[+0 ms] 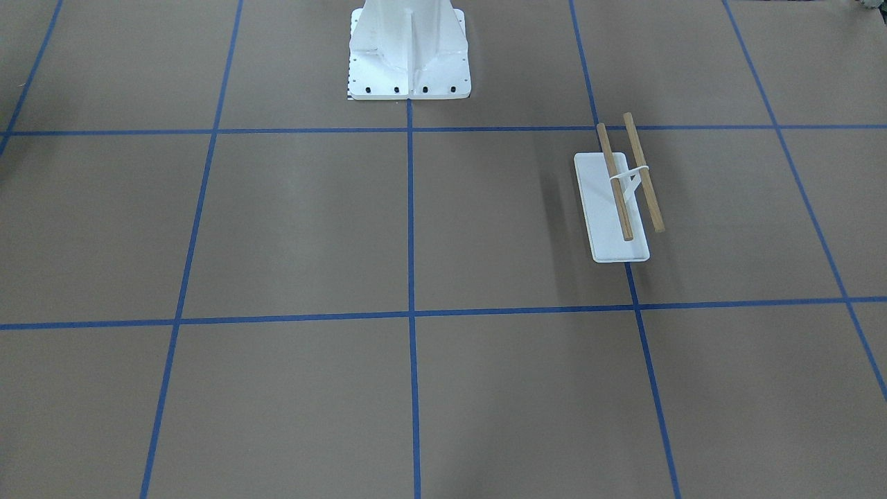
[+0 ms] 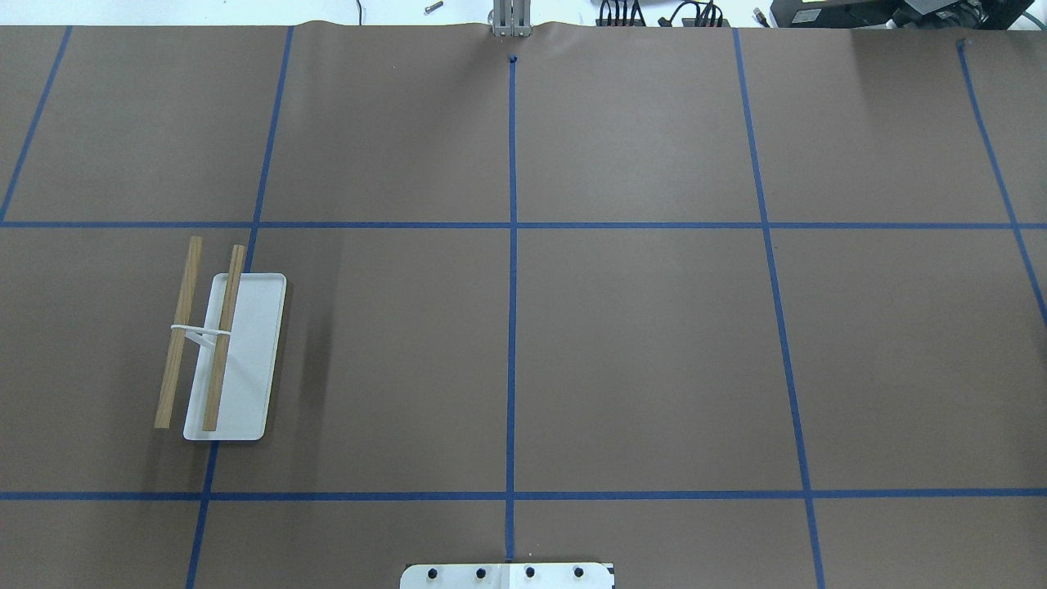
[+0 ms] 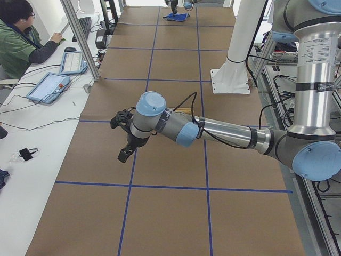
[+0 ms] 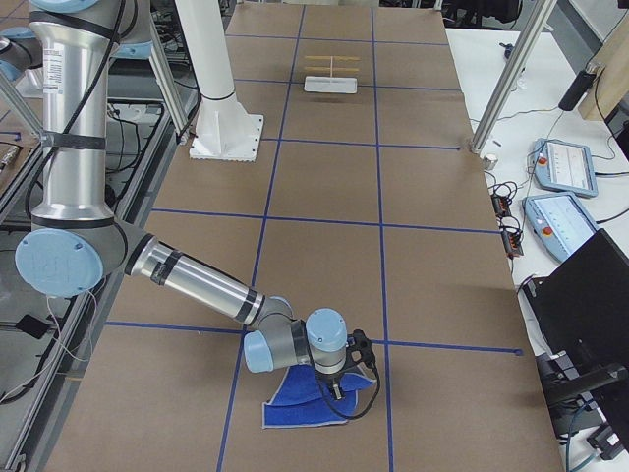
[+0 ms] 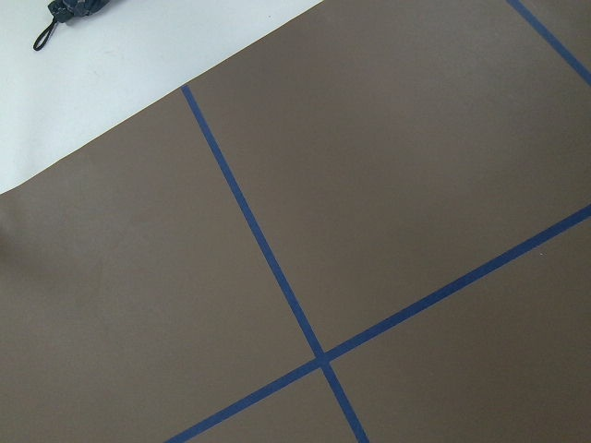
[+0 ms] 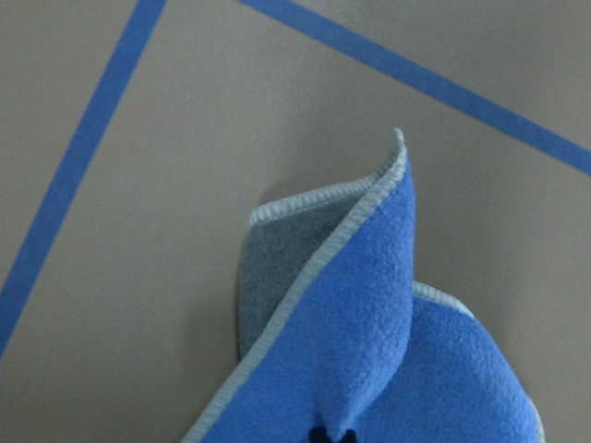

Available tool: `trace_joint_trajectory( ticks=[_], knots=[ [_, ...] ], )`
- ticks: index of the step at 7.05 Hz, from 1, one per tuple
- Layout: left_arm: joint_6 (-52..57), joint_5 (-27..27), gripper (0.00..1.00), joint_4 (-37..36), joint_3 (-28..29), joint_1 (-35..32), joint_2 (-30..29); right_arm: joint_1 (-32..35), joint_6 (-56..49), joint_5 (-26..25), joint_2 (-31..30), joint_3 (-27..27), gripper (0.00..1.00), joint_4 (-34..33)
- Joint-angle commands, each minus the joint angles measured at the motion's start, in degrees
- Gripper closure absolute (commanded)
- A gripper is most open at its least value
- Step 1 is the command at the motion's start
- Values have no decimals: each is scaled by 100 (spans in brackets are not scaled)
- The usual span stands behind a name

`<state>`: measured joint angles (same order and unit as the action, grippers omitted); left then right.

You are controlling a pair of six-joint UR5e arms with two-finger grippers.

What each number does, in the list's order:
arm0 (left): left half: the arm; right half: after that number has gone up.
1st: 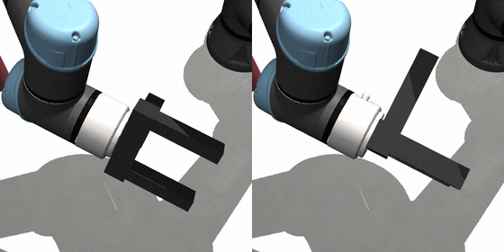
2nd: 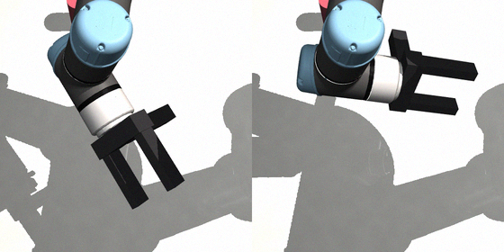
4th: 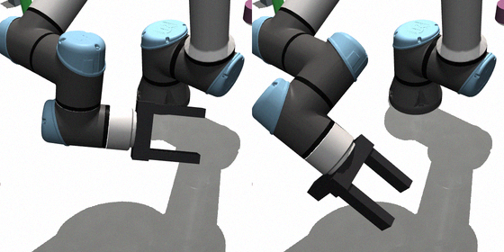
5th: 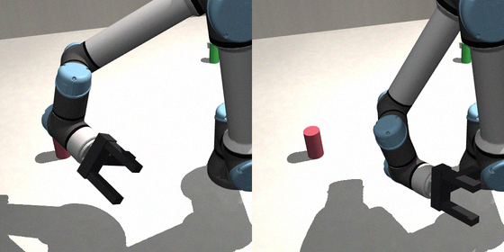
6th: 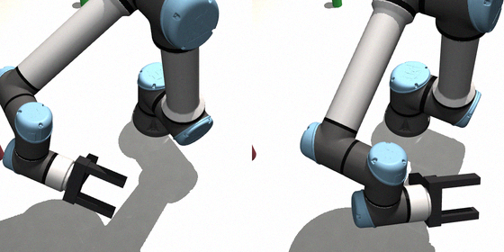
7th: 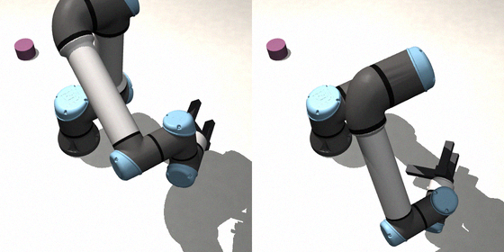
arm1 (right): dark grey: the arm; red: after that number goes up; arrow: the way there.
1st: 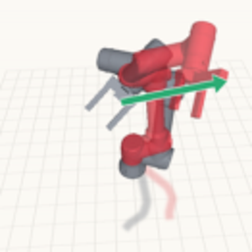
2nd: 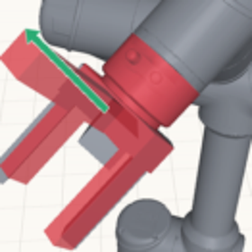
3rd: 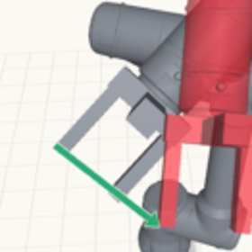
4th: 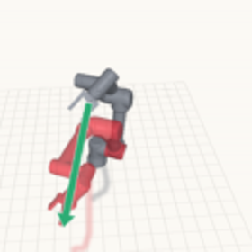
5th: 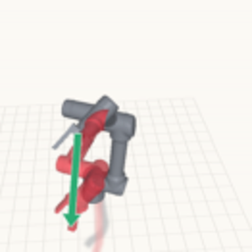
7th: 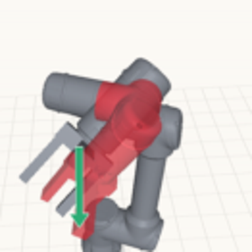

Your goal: Hang towel on rack

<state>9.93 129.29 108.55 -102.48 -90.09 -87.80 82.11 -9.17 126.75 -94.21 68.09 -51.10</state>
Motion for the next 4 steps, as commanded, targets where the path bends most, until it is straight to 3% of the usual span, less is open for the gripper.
trace_joint_trajectory(
  ticks=[1, 3, 4],
  knots=[
    [0, 0, 1, 0, -9, 0, 9, 41, 47, 121, 226, 334, 100, -41],
    [-87, 9, 1, -9, -9, 9, 0, 112, 404, 604, 315, 739, 100, -24],
    [-436, 70, 1, -9, -61, 9, -9, 112, 1155, 658, 350, 1184, 100, 20]
  ],
)
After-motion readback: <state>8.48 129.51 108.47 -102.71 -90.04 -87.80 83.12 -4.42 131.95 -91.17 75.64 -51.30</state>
